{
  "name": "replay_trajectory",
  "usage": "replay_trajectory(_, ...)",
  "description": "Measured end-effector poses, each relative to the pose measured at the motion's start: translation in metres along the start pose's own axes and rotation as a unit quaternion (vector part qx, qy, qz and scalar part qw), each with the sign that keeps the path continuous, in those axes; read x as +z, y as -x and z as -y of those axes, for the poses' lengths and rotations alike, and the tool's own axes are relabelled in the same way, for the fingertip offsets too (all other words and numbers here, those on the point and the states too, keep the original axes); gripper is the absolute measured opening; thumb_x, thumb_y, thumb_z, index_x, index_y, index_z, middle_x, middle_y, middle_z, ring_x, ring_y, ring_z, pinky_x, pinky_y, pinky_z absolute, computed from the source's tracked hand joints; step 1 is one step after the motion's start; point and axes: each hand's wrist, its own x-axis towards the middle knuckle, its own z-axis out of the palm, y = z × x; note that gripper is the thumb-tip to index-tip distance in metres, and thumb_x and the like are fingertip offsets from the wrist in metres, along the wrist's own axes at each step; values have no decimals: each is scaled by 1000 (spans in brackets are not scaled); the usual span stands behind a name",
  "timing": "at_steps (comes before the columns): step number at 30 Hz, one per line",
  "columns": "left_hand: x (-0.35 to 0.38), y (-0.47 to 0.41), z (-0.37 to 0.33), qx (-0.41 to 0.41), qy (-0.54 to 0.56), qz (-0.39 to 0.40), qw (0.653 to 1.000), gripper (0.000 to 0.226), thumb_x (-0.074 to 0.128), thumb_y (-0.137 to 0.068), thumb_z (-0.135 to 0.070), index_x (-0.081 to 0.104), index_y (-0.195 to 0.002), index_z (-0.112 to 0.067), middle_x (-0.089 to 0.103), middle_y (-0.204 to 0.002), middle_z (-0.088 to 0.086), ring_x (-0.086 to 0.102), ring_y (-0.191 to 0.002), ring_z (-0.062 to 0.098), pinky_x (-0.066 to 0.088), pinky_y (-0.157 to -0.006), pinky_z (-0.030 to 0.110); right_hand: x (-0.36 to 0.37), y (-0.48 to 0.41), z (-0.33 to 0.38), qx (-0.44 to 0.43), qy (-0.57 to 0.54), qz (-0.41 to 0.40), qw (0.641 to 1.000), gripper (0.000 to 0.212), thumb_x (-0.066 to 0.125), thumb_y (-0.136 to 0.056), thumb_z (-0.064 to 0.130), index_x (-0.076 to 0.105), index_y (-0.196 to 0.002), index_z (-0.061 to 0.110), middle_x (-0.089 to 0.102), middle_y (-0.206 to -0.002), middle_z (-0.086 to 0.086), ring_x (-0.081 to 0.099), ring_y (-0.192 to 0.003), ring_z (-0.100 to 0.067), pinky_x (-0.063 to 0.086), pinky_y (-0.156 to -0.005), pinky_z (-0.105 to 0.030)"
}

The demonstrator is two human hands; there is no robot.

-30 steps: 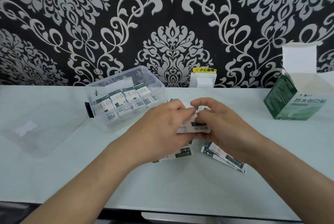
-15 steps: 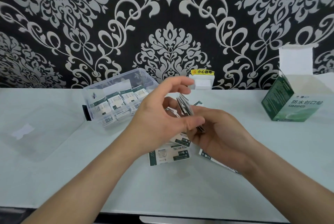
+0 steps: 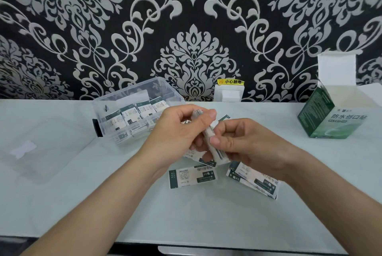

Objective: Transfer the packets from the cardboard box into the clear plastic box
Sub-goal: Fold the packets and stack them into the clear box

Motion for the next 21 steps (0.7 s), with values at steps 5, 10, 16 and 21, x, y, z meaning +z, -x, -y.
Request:
replay_trajectory(5,-6,2,-2,51,-155,38,986,81,75,-60,-63,41,-132,-47,45,-126,-22,53,-103,2,50,-76,18,-3,-2,-1,4,-157,-14,987,29,68,-80,17,60,-102,0,73,-93,-17,71,-80,-24,56,-77,-32)
replay_trajectory(10,2,7,5,169,-333,103,922,113,84,-60,-52,11,-147,-47,18,-145,-30,14,-138,-5,18,-103,6,-5,-1,1,0,-188,11,982,34,69,-83,17,56,-111,2,71,-95,-19,71,-80,-26,58,-69,-34)
replay_trajectory(16,0,5,12,238,-366,55,898,86,74,-66,-53,37,-141,-33,32,-135,-11,42,-121,4,44,-99,28,-5,-1,-2,-5,-183,22,983,46,64,-83,18,52,-123,-1,71,-97,-18,72,-80,-25,57,-67,-28)
replay_trajectory(21,1,5,12,213,-389,71,894,85,76,-67,-55,31,-138,-43,18,-146,-14,38,-130,10,47,-98,32,-4,-1,-2,-16,-151,18,988,41,73,-78,12,53,-113,4,73,-86,-14,72,-75,-24,55,-57,-28)
